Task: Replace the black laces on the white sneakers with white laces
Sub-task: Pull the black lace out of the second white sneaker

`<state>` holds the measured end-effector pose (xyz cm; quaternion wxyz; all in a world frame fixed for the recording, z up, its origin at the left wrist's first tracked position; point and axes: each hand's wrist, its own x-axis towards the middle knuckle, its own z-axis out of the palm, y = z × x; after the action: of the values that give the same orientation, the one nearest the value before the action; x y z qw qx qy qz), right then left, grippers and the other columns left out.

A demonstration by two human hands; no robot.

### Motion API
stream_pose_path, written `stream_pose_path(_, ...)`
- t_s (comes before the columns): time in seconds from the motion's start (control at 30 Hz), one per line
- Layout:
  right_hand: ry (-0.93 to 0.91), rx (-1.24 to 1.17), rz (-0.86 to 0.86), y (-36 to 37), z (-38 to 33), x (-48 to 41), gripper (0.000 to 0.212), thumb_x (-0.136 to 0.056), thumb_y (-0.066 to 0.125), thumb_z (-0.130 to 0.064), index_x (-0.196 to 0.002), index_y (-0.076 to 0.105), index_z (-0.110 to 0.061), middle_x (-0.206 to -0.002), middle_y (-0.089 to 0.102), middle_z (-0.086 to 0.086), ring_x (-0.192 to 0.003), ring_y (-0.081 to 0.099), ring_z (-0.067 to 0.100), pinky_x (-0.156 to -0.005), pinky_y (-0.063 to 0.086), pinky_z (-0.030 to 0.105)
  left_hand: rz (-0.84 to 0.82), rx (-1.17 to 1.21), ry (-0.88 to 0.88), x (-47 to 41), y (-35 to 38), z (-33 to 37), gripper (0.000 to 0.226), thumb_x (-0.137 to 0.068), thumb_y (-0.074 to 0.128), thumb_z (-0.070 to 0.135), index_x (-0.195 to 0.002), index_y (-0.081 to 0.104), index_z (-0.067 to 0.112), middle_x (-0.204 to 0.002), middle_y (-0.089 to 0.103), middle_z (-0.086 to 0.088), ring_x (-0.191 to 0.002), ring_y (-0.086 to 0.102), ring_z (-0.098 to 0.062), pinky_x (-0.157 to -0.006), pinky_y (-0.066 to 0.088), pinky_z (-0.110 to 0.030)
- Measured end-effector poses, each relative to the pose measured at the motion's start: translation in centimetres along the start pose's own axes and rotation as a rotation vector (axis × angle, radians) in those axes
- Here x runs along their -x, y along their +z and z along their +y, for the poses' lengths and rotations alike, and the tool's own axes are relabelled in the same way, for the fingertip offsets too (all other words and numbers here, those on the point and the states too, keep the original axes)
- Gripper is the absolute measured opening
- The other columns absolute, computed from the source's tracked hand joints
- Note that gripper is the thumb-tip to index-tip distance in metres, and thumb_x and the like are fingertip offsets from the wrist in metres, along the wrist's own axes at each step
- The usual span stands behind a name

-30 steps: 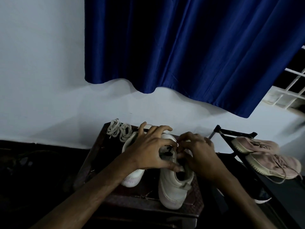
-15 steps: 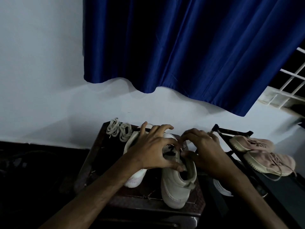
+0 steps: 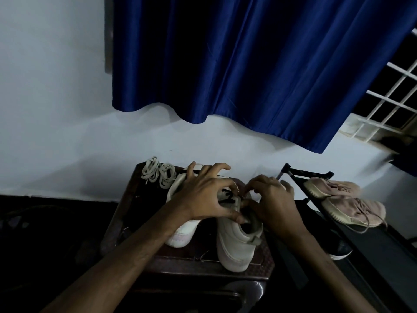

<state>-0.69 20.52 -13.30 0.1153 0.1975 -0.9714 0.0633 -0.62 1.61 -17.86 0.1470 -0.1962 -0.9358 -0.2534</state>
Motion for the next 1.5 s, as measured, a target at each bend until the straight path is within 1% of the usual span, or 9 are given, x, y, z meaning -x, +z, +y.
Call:
stream_pose_path(0.13,-0.047,-0.044,0.053,0.5,-0.3,-0.1,0.009,-0.081,0.07,-0.029,-0.09,0.07,-0.031,-0.112,0.06,-0.014,-0.108,0.054,0.014,-0.101,0.034,0.053,0.01,-0.033,-0.008,-0.3,-0.1,-0.4,0.079,-0.051,0.058,0.091,-0.111,0.059,0.04,-0.147,0.03,0.018,-0.134,0.032,-0.006,-0.115,0.002,-0.053)
stream_pose_path(0.23,-0.019,-0.106,0.013,0.8,0.1,0.8,0.021,-0.08,0.054,-0.036,-0.091,0.071,-0.031,-0.115,0.06,-0.014,-0.11,0.053,0.016,-0.1,0.035,0.051,0.014,-0.038,-0.001,-0.1,0.5,0.3,0.079,-0.049,0.054,0.093,-0.106,0.058,0.038,-0.142,0.037,0.018,-0.13,0.036,-0.003,-0.117,0.002,-0.051)
stream_pose_path(0.43,-0.074,-0.042,0.018,1.6,0.5,0.9,0.016,-0.083,0.061,-0.027,-0.098,0.069,-0.028,-0.116,0.057,-0.013,-0.115,0.051,0.016,-0.11,0.02,0.053,-0.009,-0.006,0.043,0.1,0.6,0.1,0.075,-0.054,0.059,0.089,-0.112,0.056,0.042,-0.138,0.04,0.02,-0.129,0.035,-0.001,-0.116,0.006,-0.046)
stream_pose_path(0.6,-0.147,0.083,-0.058,1.2,0.6,0.3,0.027,-0.081,0.05,-0.04,-0.101,0.063,-0.027,-0.114,0.051,-0.012,-0.112,0.05,0.015,-0.111,0.017,0.056,-0.056,0.031,0.063,-0.2,0.3,0.1,0.074,-0.058,0.059,0.087,-0.119,0.054,0.045,-0.138,0.038,0.026,-0.128,0.032,0.003,-0.116,0.008,-0.046)
stream_pose_path(0.73,-0.248,0.216,0.094,-0.1,1.6,0.0,0.032,-0.077,0.044,-0.047,-0.089,0.065,-0.026,-0.105,0.056,-0.011,-0.096,0.056,0.014,-0.102,0.031,0.063,-0.056,0.016,0.077,-0.7,0.2,0.3,0.069,-0.06,0.057,0.088,-0.117,0.052,0.05,-0.138,0.036,0.028,-0.127,0.035,0.003,-0.115,0.007,-0.047)
stream_pose_path(0.9,0.105,0.152,0.242,-1.4,4.0,-1.6,0.014,-0.087,0.056,-0.038,-0.083,0.057,-0.025,-0.101,0.053,-0.009,-0.095,0.053,0.016,-0.09,0.035,0.05,-0.048,-0.029,0.089,-0.6,0.2,0.3,0.071,-0.06,0.053,0.091,-0.116,0.054,0.047,-0.138,0.037,0.027,-0.127,0.036,0.0,-0.115,0.007,-0.045)
stream_pose_path(1.07,0.059,-0.003,0.106,-1.0,3.1,-0.6,0.03,-0.091,0.053,-0.045,-0.117,0.053,-0.031,-0.13,0.043,-0.01,-0.12,0.043,0.014,-0.098,0.036,0.052,-0.022,-0.056,0.096,-0.4,0.5,0.0,0.073,-0.06,0.048,0.093,-0.116,0.055,0.047,-0.139,0.037,0.024,-0.128,0.036,0.0,-0.116,0.008,-0.049)
stream_pose_path(1.23,-0.128,0.006,-0.213,-1.8,1.4,-0.7,0.02,-0.09,0.058,-0.042,-0.11,0.063,-0.039,-0.138,0.042,-0.02,-0.128,0.037,0.011,-0.103,0.034,0.05,-0.005,-0.031,0.096,-0.6,0.5,-0.3,0.074,-0.061,0.05,0.092,-0.12,0.055,0.047,-0.139,0.037,0.024,-0.126,0.038,0.0,-0.115,0.007,-0.046)
stream_pose_path(1.5,-0.103,0.15,-0.249,-1.8,0.3,-1.2,0.017,-0.088,0.058,-0.037,-0.104,0.061,-0.031,-0.125,0.045,-0.015,-0.119,0.044,0.013,-0.101,0.035,0.051,-0.013,-0.057,0.098,-0.4,0.6,0.0,0.078,-0.061,0.046,0.093,-0.124,0.05,0.048,-0.141,0.036,0.022,-0.128,0.038,-0.003,-0.116,0.007,-0.053)
